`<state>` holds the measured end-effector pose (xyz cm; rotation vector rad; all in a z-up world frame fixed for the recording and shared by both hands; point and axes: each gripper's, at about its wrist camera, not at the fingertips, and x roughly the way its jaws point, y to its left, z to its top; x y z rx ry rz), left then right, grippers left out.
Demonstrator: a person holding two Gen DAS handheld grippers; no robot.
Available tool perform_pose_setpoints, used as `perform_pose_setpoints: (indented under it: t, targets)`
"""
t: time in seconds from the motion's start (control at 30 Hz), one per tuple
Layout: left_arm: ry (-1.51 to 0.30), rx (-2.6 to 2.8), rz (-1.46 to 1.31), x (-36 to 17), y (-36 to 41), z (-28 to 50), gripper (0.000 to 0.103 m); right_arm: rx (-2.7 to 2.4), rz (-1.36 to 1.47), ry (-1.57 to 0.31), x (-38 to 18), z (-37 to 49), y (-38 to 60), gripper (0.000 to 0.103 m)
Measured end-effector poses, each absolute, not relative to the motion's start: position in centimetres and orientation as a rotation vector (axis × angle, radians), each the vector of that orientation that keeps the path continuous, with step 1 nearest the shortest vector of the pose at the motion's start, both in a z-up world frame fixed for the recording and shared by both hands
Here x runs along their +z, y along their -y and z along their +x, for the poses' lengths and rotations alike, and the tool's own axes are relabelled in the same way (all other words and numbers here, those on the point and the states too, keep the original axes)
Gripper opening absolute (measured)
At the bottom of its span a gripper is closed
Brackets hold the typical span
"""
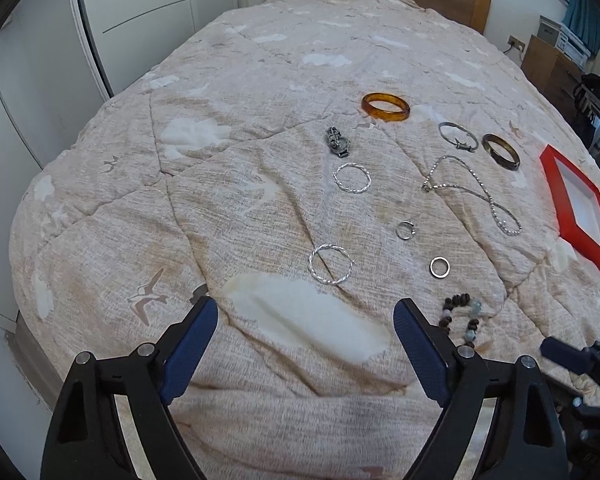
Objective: Organize jewelry
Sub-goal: 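Move the right tool toward the beaded bracelet while the left tool approaches the twisted silver hoop, then grasp the beaded bracelet with the right tool while the left tool grasps the twisted silver hoop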
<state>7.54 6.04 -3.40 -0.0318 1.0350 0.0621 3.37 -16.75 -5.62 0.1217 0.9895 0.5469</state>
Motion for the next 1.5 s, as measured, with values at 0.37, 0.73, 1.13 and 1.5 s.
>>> perform_pose_setpoints:
  t: [0.37, 0.73, 1.13, 1.5]
  targets:
    - [-1.149, 0.064, -0.056, -7.9, -5.7, 12.1, 0.080, 0.634, 0.188, -1.137, -10.9, 7.6, 14.5, 0.041]
    - [-1.220, 0.095, -0.057, -11.5, -5.8, 15.0, 0.070, 0.677, 0.214, -1.185, -13.3, 10.4, 13.1, 0.041]
    - [-1.218, 0.098, -0.060, -12.7, -5.2, 16.7, 0.070, 0.682, 0.203, -1.184, -13.9, 11.2, 12.0, 0.041]
    - [-1.179, 0.067, -0.149, -11.2, -5.7, 16.3, 0.039, 0.691, 0.170, -1.164, -13.3, 10.5, 12.6, 0.018]
